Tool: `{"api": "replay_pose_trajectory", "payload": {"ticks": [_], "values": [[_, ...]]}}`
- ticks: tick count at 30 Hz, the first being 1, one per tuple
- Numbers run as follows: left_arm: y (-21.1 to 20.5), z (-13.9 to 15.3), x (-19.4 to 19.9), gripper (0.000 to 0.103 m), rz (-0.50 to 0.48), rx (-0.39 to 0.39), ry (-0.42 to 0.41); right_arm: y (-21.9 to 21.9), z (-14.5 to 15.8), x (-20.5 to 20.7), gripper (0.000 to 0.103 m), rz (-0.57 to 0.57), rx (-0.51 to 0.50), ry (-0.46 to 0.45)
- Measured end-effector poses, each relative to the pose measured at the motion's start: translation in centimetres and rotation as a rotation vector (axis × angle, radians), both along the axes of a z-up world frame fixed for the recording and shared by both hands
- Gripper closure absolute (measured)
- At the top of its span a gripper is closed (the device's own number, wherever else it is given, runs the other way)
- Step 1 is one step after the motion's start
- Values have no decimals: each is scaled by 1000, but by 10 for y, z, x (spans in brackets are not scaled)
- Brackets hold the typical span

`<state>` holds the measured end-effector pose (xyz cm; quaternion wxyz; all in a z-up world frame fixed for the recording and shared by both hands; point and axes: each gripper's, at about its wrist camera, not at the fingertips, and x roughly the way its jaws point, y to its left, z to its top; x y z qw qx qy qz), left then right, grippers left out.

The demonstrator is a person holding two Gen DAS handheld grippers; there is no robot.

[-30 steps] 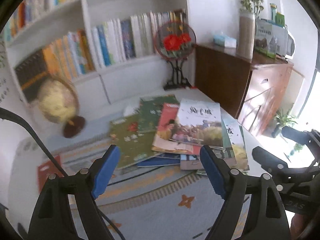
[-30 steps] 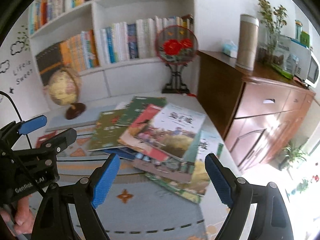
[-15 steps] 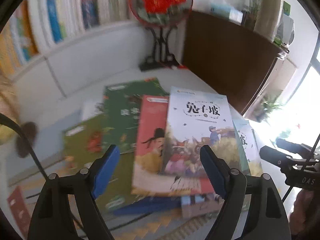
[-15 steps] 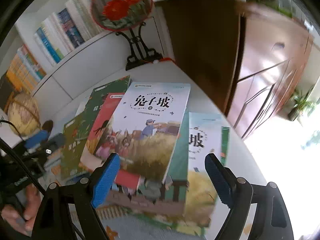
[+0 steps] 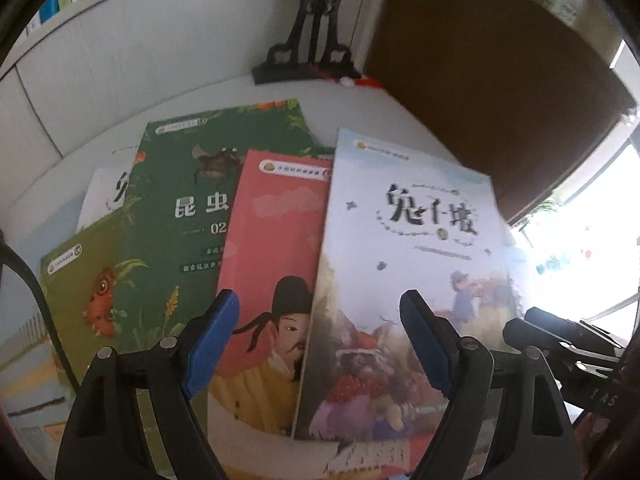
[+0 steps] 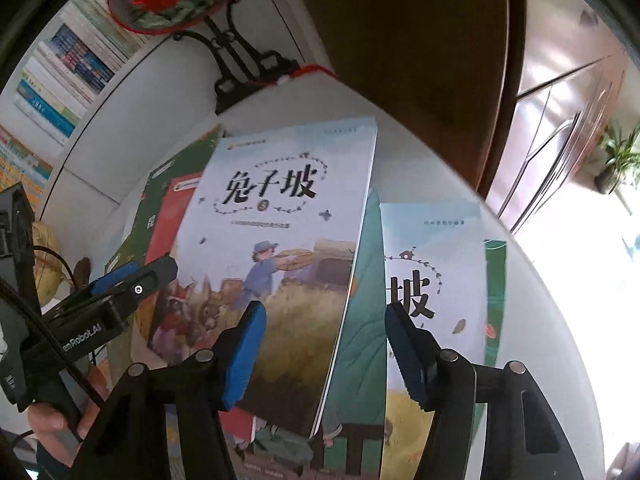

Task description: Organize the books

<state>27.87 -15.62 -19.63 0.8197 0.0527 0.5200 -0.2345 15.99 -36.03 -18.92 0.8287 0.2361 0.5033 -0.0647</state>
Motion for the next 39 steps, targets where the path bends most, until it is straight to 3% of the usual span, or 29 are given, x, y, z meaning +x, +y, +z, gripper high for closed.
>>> {"api": "replay_pose_trajectory", "payload": {"ticks": [5, 16, 22, 31, 35, 38, 39], "values": [[-10, -5, -3, 22, -22, 27, 11, -5, -8, 8, 44, 18, 18, 13], [-26, -2, -38, 21, -101, -21, 48, -6, -2, 8, 44, 93, 14, 9], [-16, -2, -41, 22, -104, -98, 99, 1, 2, 0, 45, 147, 51, -15], [-3, -8, -72, 22, -136, -246, 233, -2, 1, -25, 44, 197, 5, 25], [0, -8, -75, 22, -50, -167, 163, -5, -5, -31, 45, 209, -43, 50], [-3, -8, -68, 30, -3, -161, 170, -6, -9, -26, 45, 186, -31, 53], [-5, -8, -67, 39, 0, -159, 171, -3, -11, -24, 45, 188, -33, 57]]}}
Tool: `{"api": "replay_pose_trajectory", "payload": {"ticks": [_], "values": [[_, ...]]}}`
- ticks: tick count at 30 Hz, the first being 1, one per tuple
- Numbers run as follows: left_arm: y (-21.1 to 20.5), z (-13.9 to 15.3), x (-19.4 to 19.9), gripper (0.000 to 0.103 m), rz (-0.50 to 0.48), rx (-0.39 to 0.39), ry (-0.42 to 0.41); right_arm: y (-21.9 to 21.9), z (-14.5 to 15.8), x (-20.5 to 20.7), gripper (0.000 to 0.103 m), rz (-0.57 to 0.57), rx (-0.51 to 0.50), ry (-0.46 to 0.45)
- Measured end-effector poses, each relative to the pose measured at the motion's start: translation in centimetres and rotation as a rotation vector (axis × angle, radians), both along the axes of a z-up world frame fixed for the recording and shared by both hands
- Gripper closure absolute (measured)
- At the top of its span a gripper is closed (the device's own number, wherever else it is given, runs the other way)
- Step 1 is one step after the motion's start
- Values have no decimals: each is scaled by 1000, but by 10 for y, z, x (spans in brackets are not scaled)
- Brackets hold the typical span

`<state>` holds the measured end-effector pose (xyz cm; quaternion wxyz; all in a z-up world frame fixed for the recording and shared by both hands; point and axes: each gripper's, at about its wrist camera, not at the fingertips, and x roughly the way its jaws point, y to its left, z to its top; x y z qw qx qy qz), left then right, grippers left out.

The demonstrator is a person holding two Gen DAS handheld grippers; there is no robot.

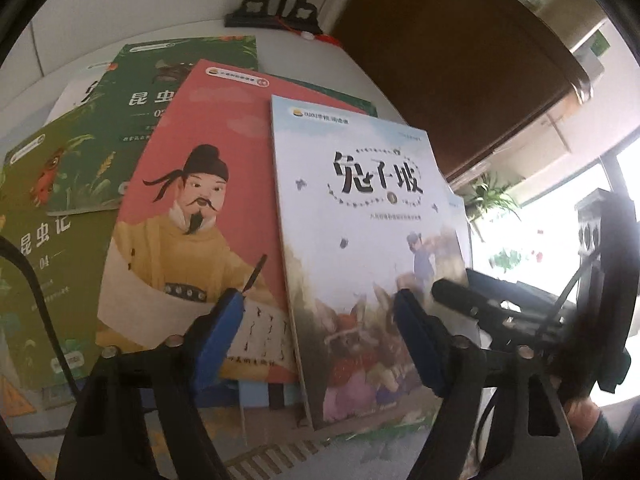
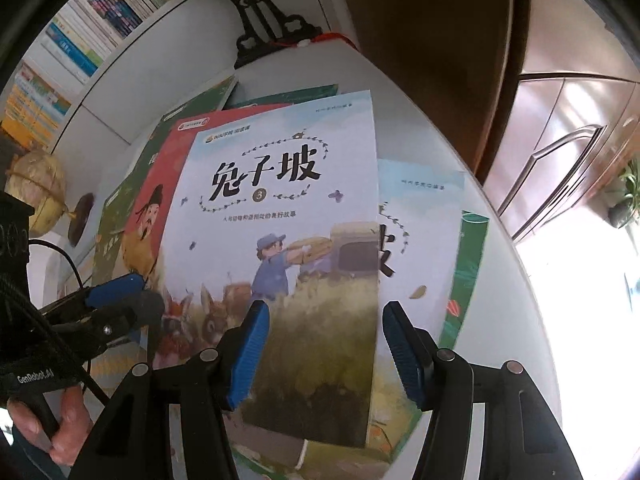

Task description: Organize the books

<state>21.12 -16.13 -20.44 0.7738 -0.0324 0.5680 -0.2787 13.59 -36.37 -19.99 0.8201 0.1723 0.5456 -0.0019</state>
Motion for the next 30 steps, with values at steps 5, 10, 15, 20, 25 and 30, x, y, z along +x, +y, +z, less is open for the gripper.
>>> {"api": "replay_pose_trajectory", "payload": {"ticks": [5, 10, 15, 20, 25, 30], "values": [[-18, 0, -2, 57, -39, 77, -37, 9, -1, -1, 44, 3, -26, -1], [3, 23, -1, 58, -21, -190, 8, 0, -6, -7, 44, -33, -21, 7], [15, 26, 10, 58, 24, -533, 156, -22, -7, -19, 44, -83, 174, -33], [-3, -10, 16, 65, 126, -344, 187, -20, -1, -22, 44, -79, 228, -58], [10, -32, 21, 91, 264, -293, 281, -5, 10, -21, 38, -24, 237, -72], [45, -58, 31, 92, 407, -556, 588, -5, 8, -19, 27, -29, 307, -48]]}}
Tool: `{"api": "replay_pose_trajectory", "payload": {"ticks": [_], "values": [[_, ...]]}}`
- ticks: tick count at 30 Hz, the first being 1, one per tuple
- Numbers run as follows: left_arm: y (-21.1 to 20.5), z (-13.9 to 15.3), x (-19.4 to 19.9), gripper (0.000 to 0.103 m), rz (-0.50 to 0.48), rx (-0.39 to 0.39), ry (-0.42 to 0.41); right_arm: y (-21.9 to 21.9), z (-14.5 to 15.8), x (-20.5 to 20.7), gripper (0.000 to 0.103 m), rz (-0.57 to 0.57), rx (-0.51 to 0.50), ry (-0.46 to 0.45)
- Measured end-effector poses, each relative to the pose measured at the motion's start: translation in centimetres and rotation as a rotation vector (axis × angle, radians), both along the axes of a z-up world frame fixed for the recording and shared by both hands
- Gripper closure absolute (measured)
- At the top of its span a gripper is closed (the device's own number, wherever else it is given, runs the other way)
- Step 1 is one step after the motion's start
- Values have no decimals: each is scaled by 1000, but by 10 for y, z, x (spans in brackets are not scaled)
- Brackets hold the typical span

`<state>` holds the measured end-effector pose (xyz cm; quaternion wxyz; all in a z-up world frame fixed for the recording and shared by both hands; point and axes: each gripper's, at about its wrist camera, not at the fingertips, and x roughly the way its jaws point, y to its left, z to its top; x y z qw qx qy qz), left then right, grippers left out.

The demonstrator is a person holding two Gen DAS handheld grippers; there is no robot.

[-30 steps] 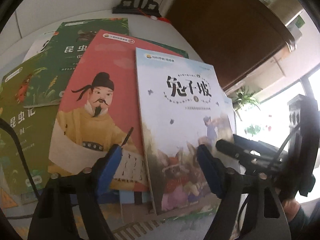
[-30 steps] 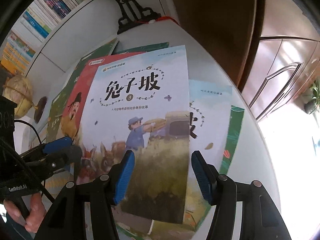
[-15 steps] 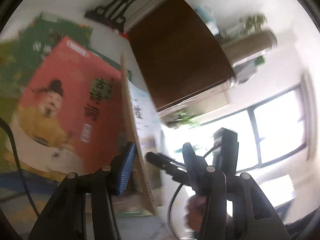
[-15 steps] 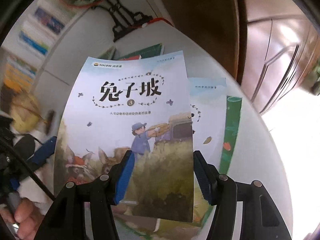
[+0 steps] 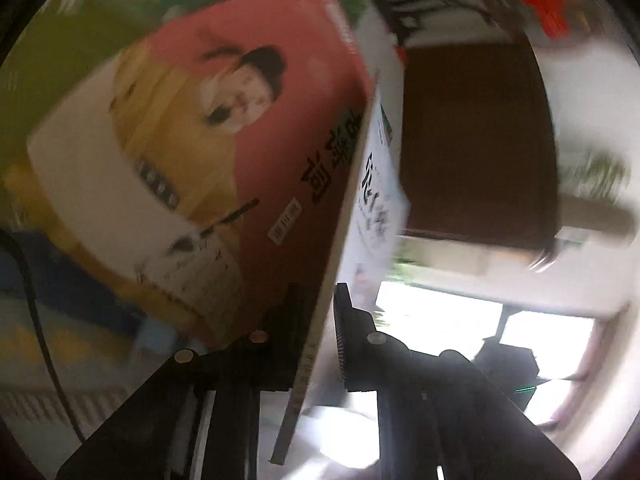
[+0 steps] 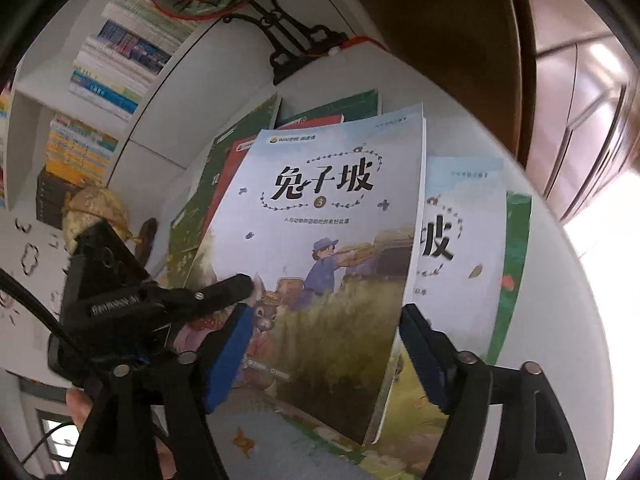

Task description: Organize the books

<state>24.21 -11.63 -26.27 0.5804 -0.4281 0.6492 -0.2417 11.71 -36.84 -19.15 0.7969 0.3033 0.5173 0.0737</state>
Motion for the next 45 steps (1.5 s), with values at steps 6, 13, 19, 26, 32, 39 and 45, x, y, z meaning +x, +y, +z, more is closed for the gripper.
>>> {"api": "replay_pose_trajectory", "payload": {"ticks": [6, 13, 19, 26, 32, 39, 45], "values": [[1, -12, 3, 92, 42, -191, 166, -26, -20, -9, 27, -78, 258, 34], [-3, -7, -11, 92, 32, -282, 252, -51, -36, -30, 27, -153, 509, 6], [-18, 1, -8, 92, -13, -249, 247, -48, -45, -34, 34, -166, 542, -11], [-29, 11, -10, 91, -125, -20, 135, -52, -16, -34, 77, -134, 328, -87], [-53, 46, -24, 89, -266, 262, -109, -25, 6, -27, 78, 15, 48, -103], [-72, 83, -50, 85, -325, 516, -376, -12, 19, -25, 78, 93, -4, -156], [-72, 119, -73, 84, -281, 633, -571, 5, 35, -21, 78, 159, -22, -205]]}}
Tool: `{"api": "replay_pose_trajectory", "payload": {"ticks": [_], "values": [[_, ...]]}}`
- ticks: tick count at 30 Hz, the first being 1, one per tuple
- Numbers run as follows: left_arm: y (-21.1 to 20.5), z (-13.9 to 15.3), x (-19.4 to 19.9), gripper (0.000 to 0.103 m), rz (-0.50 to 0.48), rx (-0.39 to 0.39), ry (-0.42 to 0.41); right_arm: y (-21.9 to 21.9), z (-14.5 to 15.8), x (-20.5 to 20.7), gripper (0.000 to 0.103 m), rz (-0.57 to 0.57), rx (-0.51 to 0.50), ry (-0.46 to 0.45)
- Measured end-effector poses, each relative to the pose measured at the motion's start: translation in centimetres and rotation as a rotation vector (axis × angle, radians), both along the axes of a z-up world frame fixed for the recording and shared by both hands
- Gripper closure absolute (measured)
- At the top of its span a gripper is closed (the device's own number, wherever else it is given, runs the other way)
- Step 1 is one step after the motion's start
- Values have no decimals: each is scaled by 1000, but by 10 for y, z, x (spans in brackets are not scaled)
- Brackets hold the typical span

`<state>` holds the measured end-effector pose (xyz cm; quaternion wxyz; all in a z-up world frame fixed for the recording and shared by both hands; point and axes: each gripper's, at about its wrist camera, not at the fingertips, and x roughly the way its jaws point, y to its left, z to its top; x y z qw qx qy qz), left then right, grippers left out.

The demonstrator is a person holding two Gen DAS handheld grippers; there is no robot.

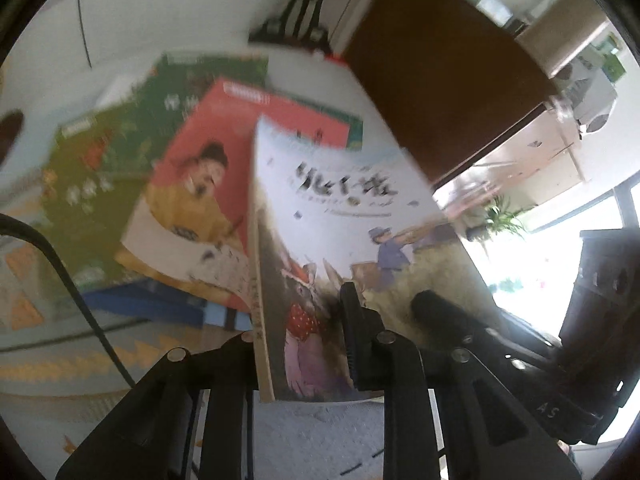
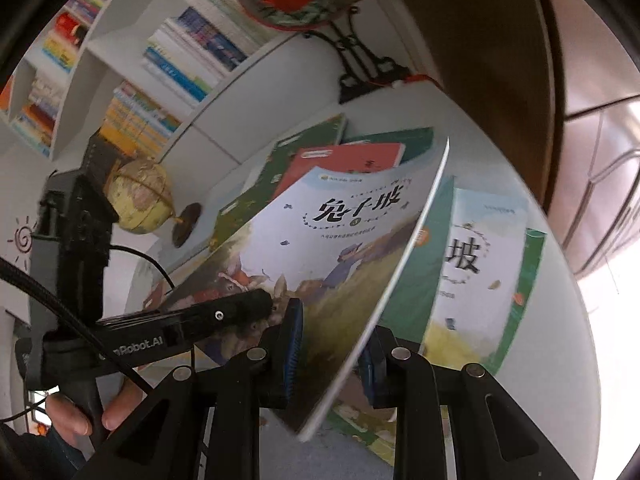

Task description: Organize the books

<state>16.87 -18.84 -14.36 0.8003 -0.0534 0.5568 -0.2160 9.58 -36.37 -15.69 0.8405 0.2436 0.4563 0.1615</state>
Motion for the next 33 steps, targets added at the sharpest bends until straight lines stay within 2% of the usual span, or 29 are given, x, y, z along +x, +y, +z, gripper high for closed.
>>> {"api": "replay_pose_trajectory", "payload": {"ticks": [4, 9, 14, 18, 21, 26, 33], "values": [[3, 16, -12, 84, 10, 63, -85, 8, 4, 3, 78, 31, 43, -19], [22, 26, -22, 84, 53, 33, -86, 15, 10, 6, 78, 74, 52, -38], [37, 44, -34, 84, 94, 55, -151, 29, 22, 6, 78, 126, 44, -75], [63, 59, -40, 84, 145, 38, -198, 49, 43, 9, 78, 183, 31, -127], [96, 76, -48, 84, 203, 31, -241, 72, 58, 11, 78, 225, 26, -165], [166, 97, -60, 83, 303, 7, -281, 137, 86, 14, 78, 328, 19, -234], [302, 111, -90, 81, 419, 30, -328, 266, 105, 14, 78, 461, 31, -278]]}}
